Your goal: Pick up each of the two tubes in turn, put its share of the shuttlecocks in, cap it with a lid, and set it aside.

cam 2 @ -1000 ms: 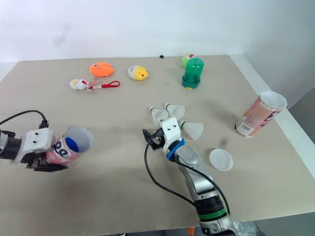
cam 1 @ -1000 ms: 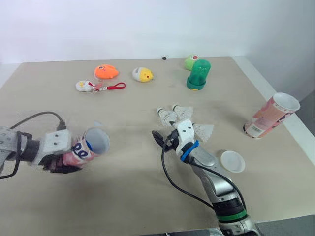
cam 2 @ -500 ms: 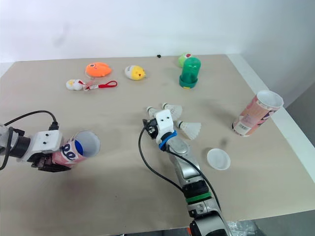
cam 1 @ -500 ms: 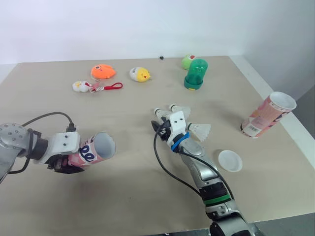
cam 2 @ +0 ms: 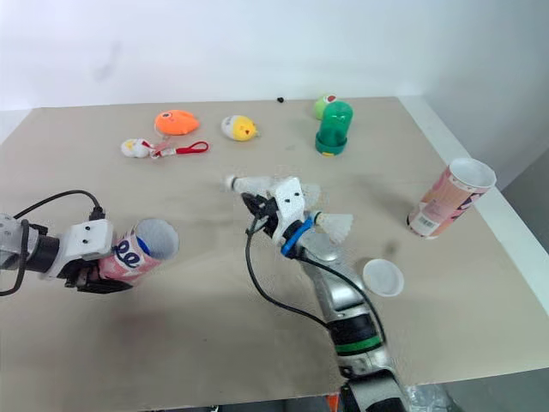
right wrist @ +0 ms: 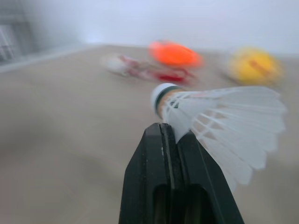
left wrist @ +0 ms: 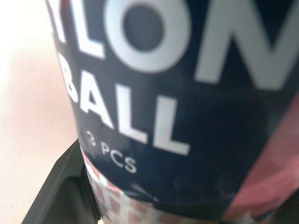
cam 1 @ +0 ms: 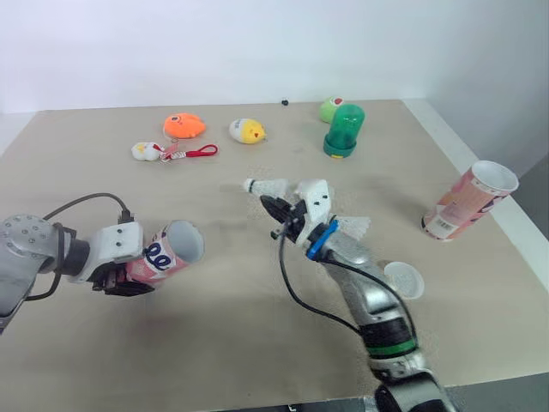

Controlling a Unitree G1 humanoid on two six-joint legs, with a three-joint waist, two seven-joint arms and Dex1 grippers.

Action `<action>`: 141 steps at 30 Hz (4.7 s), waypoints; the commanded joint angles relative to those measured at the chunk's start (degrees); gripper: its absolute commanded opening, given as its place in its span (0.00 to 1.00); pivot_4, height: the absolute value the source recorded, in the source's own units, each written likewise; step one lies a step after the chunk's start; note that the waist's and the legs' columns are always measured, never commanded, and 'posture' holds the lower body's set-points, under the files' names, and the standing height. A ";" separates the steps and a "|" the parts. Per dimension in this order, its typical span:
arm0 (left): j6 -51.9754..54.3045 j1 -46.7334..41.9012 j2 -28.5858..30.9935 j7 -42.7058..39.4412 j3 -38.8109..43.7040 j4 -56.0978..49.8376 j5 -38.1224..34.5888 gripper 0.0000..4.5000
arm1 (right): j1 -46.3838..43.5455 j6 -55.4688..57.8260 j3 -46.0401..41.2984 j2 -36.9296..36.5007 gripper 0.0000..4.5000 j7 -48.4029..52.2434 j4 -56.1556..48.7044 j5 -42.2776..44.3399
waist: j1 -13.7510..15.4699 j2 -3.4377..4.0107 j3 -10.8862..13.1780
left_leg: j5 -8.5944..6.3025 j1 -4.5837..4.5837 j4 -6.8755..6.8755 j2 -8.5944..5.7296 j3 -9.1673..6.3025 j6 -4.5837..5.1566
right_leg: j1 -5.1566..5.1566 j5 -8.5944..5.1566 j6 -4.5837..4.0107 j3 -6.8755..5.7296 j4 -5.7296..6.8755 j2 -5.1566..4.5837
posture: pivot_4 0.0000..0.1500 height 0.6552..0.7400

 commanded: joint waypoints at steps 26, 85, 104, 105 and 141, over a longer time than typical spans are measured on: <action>-0.84 -3.87 -6.25 0.18 -4.66 3.42 3.68 0.67 | 5.00 1.80 -6.44 0.33 0.99 -2.40 -14.55 -0.31 | 1.07 0.08 -0.20 | 0.44 -0.03 0.02 -0.09 0.09 0.49 | 0.04 0.21 -0.20 0.12 0.01 -0.02 | 1.00 1.00; -1.02 -5.58 -10.30 0.24 -6.08 4.36 5.21 0.67 | -2.26 14.39 0.35 -9.21 0.01 6.67 -13.25 8.73 | 0.79 0.86 -0.84 | 0.50 0.00 0.02 -0.30 0.36 0.65 | 0.06 0.07 0.15 0.63 -0.26 -0.09 | 1.00 1.00; 0.40 -3.74 -10.91 1.69 -5.07 2.08 4.53 0.67 | -8.49 12.06 6.68 -0.78 0.63 8.31 -7.56 5.18 | 0.91 0.87 -0.87 | 0.49 -0.34 0.05 -0.45 0.29 0.65 | 0.16 -0.11 0.29 0.65 -0.12 -0.13 | 1.00 1.00; 0.43 -3.64 -10.92 1.77 -5.04 2.03 4.51 0.67 | -7.49 12.07 5.41 -0.81 0.72 7.58 -8.52 5.71 | 0.92 0.87 -0.87 | 0.49 -0.34 0.04 -0.45 0.29 0.65 | 0.16 -0.11 0.29 0.65 -0.12 -0.12 | 1.00 1.00; 0.44 -3.23 -9.51 1.62 -3.92 1.61 4.10 0.67 | -7.70 -6.29 -13.33 6.22 0.81 -24.84 28.86 -12.61 | 0.56 0.68 -0.99 | 0.51 -0.31 0.01 -0.82 0.39 0.67 | 0.21 -0.12 0.54 0.82 -0.13 -0.47 | 1.00 1.00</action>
